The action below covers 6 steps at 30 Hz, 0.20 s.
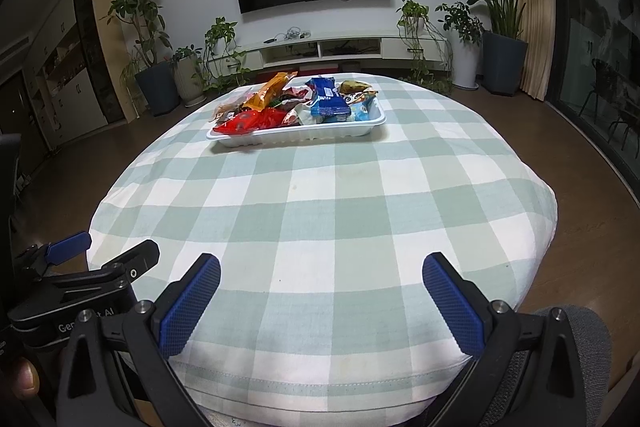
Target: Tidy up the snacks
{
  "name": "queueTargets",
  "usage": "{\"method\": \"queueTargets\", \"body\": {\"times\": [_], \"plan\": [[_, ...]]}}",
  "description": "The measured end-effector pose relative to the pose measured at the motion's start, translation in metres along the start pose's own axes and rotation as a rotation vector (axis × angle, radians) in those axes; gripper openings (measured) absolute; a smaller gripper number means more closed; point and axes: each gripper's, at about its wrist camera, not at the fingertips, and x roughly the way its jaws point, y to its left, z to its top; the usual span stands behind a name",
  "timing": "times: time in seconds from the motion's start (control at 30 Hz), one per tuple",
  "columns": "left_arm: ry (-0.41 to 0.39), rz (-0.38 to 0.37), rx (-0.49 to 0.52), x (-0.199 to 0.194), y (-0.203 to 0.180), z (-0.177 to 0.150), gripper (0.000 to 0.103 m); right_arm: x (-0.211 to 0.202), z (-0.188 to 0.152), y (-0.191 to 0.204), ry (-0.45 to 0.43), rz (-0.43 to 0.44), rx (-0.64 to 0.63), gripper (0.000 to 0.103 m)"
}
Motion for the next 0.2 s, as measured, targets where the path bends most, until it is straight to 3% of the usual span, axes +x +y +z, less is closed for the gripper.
{"method": "queueTargets", "body": {"times": [0.2], "plan": [[-0.020,-0.016,0.005,-0.004,0.000,0.003,0.103,-0.004,-0.014,0.004,0.011,0.003,0.010,0.103]]}}
